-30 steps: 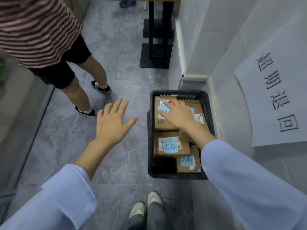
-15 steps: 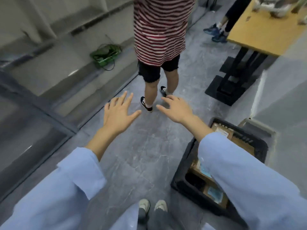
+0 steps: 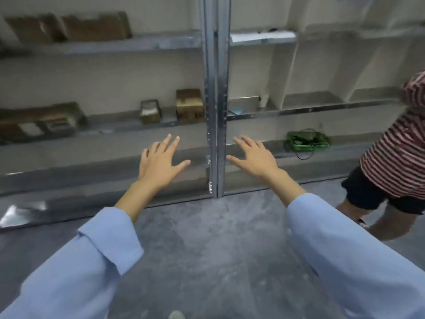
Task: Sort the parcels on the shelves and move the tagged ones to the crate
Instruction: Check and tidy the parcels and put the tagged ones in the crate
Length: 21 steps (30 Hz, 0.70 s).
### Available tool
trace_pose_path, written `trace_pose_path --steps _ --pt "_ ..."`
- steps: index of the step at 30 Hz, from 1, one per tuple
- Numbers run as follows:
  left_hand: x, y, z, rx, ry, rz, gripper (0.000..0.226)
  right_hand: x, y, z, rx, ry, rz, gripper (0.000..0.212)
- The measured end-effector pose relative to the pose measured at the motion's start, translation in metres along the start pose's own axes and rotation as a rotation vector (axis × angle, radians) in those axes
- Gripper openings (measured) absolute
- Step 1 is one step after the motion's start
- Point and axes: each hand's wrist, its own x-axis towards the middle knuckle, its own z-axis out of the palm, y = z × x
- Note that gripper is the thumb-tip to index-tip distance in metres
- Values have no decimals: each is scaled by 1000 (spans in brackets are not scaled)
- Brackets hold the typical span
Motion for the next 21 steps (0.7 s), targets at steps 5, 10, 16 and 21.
trace_pose_path --steps 5,10,16,21 --pt "10 -126 -45 21 78 -155 78 81 -116 13 -24 18 -147 70" --pt "13 -239 -77 0 136 -286 77 147 -229 31 -17 6 -225 70" --pt "5 -342 -92 33 168 -361 77 190 -327 56 33 -38 -312 69" --pt "-3 -404 -93 36 189 -453 78 229 -390 75 26 -66 -363 70"
